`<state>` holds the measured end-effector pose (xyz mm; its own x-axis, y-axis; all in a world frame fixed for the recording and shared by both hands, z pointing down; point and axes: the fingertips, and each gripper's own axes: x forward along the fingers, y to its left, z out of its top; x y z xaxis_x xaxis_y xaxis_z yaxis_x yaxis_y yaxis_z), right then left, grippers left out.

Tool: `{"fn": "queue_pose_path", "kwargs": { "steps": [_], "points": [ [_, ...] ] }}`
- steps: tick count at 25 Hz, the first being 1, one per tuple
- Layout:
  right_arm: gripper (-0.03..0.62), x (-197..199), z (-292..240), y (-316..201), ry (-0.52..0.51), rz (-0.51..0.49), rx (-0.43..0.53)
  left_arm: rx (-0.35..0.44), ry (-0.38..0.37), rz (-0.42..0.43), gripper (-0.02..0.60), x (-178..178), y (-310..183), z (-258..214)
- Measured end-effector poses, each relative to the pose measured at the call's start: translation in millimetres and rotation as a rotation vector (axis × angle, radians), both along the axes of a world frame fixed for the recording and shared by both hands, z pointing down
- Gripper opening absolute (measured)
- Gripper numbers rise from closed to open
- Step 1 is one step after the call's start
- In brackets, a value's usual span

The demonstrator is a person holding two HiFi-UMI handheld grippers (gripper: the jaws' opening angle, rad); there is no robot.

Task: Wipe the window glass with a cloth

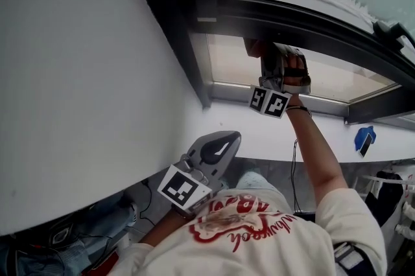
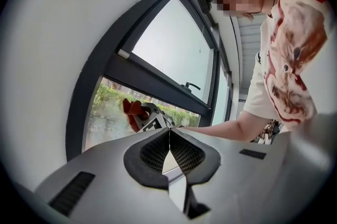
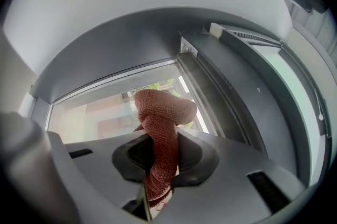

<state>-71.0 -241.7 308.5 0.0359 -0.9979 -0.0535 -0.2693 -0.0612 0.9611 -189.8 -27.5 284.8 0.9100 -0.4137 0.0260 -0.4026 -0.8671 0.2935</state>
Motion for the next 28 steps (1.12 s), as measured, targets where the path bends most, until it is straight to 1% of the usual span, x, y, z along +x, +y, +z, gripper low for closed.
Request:
{"fn": "queue_pose_path", "kwargs": {
  "steps": [3, 9, 12, 14, 18, 24, 28],
  "points": [
    [0.075, -1.5, 2.5, -0.2, -0.016, -0.023, -0.012, -0.021, 0.000, -0.050, 0.021, 2.3, -2.1, 8.6],
    [0.075, -4.5, 19.1, -1.6, -0.039, -0.072, -0.037, -0.031, -0.036, -0.084, 0.021, 16.2, 4.2, 13.9],
    [0.075, -9.1, 34.9, -3.5, -0.028, -0.098, -0.062, -0.059, -0.025, -0.119, 0.021, 14.1, 5.1, 20.6],
    [0.075, -10.2, 44.6, -3.1, -0.027, -0.107, -0.080, -0.062, -0.015, -0.133, 0.021, 12.9, 8.0, 22.6],
    [0.075, -10.7, 57.5, -3.6, -0.033, -0.115, -0.102, -0.068, -0.022, -0.156, 0.021, 8.4, 10.4, 26.3],
    [0.075, -13.0, 81.3, -4.1, 0.009, -0.132, -0.142, -0.099, -0.004, -0.185, 0.021, 0.8, 12.8, 30.3],
    [0.075, -13.0, 94.4, -4.7, 0.009, -0.133, -0.159, -0.113, -0.023, -0.193, 0.021, -1.3, 14.5, 38.0]
  ]
}}
